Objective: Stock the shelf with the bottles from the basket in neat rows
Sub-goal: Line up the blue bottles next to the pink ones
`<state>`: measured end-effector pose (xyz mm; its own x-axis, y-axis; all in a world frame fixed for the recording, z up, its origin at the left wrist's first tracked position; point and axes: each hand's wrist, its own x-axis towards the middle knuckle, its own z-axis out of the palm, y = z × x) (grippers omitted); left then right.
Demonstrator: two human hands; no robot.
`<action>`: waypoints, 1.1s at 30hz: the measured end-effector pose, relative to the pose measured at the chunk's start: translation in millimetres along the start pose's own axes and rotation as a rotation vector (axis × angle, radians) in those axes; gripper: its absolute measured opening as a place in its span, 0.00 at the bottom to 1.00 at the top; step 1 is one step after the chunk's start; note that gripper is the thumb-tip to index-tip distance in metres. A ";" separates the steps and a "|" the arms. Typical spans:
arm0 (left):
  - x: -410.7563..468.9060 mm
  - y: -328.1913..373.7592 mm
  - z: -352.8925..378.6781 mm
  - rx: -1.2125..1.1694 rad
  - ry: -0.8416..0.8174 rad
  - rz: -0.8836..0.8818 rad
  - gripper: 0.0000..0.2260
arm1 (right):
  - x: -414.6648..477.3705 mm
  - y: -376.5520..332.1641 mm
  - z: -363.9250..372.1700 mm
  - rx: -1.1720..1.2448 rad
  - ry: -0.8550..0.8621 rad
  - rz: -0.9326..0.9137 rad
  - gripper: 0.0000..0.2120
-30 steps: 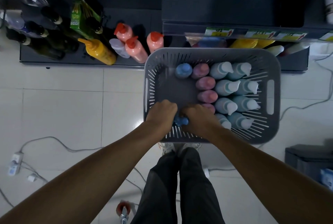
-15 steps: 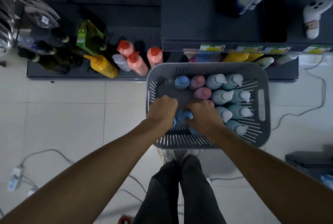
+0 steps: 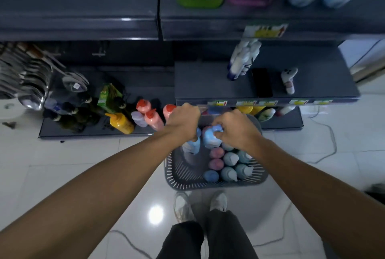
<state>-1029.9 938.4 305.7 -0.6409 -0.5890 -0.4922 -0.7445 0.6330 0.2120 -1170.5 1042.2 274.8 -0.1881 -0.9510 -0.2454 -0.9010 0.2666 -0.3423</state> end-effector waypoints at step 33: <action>-76.7 179.4 -270.3 0.134 0.459 0.401 0.13 | -105.2 32.5 -338.0 -0.051 0.450 0.053 0.10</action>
<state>-1164.7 961.3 609.7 -0.9028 -0.4295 0.0226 -0.4187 0.8896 0.1823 -1312.1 1098.0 596.0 -0.3756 -0.9127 0.1606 -0.9015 0.3197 -0.2917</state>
